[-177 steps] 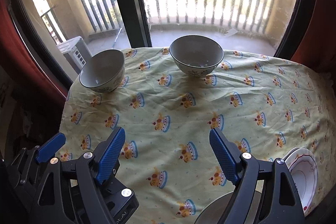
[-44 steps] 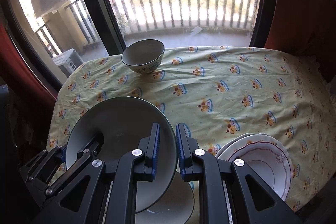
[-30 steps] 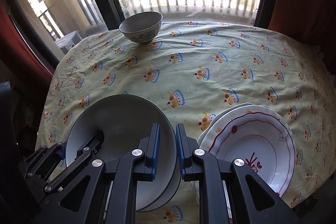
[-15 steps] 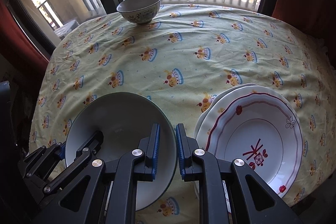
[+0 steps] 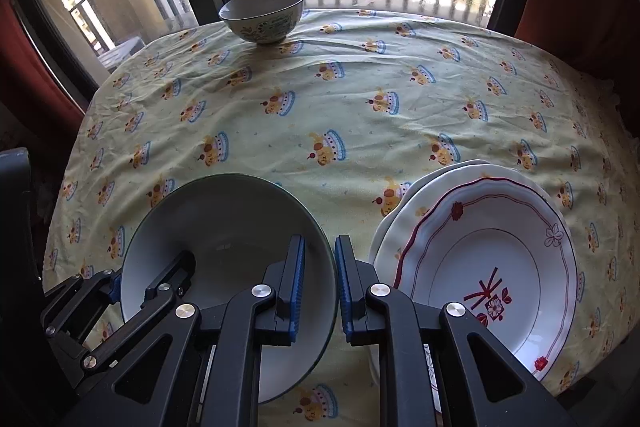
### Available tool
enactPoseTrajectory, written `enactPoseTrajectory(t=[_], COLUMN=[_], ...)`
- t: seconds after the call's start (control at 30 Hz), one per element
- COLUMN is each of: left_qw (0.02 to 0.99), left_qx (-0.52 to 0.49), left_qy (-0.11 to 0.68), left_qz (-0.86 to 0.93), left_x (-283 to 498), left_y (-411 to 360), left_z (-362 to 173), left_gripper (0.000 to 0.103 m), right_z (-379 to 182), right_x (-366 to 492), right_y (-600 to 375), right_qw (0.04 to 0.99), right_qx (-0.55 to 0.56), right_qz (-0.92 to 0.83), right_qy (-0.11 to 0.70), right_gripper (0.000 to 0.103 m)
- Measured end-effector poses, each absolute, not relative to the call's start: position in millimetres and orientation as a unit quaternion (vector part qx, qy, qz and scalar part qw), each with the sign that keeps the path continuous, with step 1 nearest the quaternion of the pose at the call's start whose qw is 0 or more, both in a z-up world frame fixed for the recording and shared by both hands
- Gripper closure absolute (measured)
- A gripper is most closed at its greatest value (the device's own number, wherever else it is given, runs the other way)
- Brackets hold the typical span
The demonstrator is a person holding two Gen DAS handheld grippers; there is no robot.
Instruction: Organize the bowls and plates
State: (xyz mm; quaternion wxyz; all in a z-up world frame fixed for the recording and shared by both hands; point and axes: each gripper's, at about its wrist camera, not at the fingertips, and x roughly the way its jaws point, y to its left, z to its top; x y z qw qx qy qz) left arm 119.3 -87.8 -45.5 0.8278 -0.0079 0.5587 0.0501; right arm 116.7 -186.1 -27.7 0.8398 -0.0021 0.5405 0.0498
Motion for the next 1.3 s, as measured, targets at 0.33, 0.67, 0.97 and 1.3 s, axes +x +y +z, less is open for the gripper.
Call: enactPoseTrajectory(t=[0.33,0.67,0.97,1.3], left_qw=[0.822,0.840,0.867,0.881], left_qx=[-0.017,-0.003,0.000,-0.017], left_qy=[0.569,0.540,0.496,0.472], left_qz=[-0.014,-0.051,-0.052,-0.001], left_x=[118.6,141.2,184.8,246.4], left_y=[-81.4,-60.4,-47.4,-45.0], left_z=[-45.8,-6.1,30.6,52.1], left_gripper=[0.041,0.024,0.019,0.017], right_z=[-32.8,0.4,41.5,65.7], right_x=[109.8,127.3,168.5,238.2], right_y=[-182.7,-159.5,-145.4,-148.6], right_qw=[0.830,0.842,0.870,0.883], right_qx=[0.028,0.044,0.032,0.030], right_qz=[0.032,0.014,0.002,0.031], right_qy=[0.556,0.537,0.492,0.468], right_gripper=[0.039,0.033,0.025,0.021])
